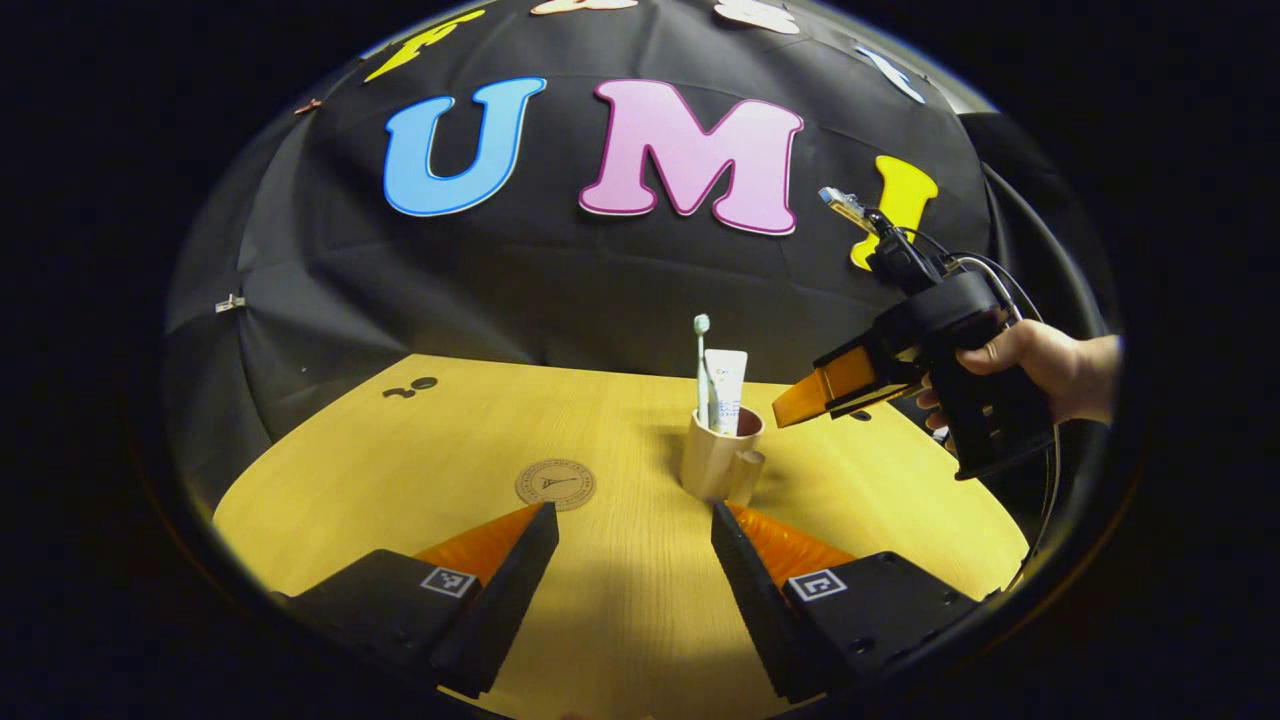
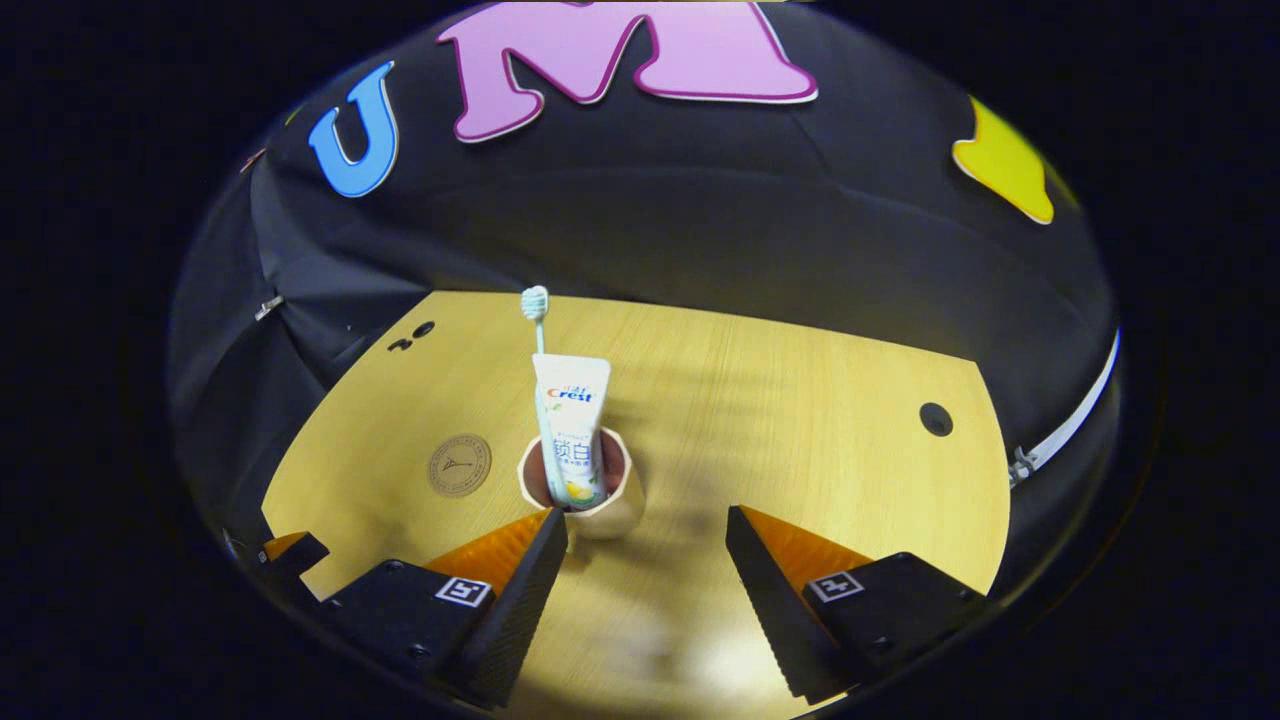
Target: Put the toothbrush and toothpaste on the desktop into the cup, then pick up the cup and place it on the coaster on the desktop.
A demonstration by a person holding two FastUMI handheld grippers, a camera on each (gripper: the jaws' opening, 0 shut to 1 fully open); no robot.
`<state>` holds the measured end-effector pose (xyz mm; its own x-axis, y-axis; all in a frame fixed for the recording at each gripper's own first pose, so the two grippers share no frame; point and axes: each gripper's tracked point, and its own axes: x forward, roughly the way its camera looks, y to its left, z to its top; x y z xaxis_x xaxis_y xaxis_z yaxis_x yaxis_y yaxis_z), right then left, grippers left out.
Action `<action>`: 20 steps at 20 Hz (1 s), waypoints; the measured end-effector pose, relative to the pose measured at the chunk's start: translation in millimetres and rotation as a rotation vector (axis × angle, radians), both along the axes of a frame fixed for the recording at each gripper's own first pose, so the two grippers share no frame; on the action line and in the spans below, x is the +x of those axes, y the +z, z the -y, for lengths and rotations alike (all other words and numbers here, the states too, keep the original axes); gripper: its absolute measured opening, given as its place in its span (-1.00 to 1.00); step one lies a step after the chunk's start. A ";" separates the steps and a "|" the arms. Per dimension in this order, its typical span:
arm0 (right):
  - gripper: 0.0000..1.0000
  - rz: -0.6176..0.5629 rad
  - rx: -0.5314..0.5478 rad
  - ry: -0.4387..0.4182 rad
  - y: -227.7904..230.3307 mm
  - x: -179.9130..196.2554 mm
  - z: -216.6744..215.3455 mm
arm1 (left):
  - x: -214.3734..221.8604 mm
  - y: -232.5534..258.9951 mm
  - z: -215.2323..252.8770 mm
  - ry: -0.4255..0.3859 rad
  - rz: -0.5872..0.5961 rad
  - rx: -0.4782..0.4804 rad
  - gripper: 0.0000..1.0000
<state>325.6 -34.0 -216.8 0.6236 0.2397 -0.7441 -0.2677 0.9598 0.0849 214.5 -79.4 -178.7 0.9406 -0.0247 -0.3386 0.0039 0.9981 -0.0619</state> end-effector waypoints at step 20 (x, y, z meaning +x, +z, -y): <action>0.69 -0.504 -0.148 -0.047 -100.8 -6.3 -63.2 | -56.6 -30.6 -114.6 0.212 -0.103 -0.100 0.94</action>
